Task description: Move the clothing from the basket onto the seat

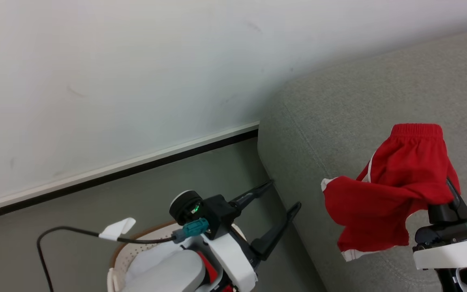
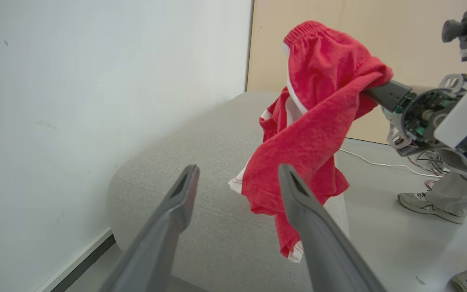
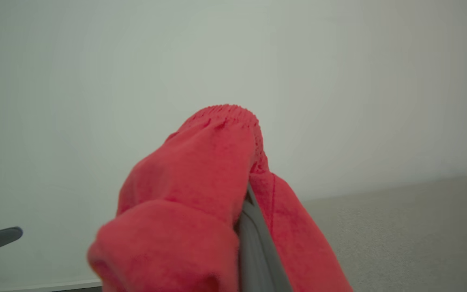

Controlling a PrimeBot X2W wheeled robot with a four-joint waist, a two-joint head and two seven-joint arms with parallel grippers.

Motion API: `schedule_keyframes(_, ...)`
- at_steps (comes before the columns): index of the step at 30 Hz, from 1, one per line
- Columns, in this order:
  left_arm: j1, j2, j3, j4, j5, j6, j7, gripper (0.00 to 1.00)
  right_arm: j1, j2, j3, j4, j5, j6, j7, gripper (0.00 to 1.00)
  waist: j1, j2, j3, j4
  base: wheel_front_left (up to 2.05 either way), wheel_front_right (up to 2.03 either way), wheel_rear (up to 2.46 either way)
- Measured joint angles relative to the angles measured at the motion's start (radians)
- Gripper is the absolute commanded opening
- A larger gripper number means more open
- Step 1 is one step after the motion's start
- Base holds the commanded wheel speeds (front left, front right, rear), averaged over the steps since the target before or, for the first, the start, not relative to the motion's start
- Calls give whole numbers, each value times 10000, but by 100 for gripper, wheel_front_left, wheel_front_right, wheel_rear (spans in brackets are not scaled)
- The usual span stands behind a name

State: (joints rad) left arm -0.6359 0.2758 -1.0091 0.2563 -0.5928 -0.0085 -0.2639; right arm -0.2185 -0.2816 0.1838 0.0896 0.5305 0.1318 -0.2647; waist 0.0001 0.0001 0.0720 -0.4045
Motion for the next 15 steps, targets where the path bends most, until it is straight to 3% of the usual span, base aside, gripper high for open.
schedule_keyframes(9,-1,-77,286,-29,401,-190,-2,100,-105,140,-169,-263,-4,0,0,0,0,0,576,-396,0,0,0)
schedule_keyframes(15,-410,-42,265,-61,658,-357,79,100,-1567,-125,-284,15,291,0,-2,0,0,0,1236,-323,0,0,0)
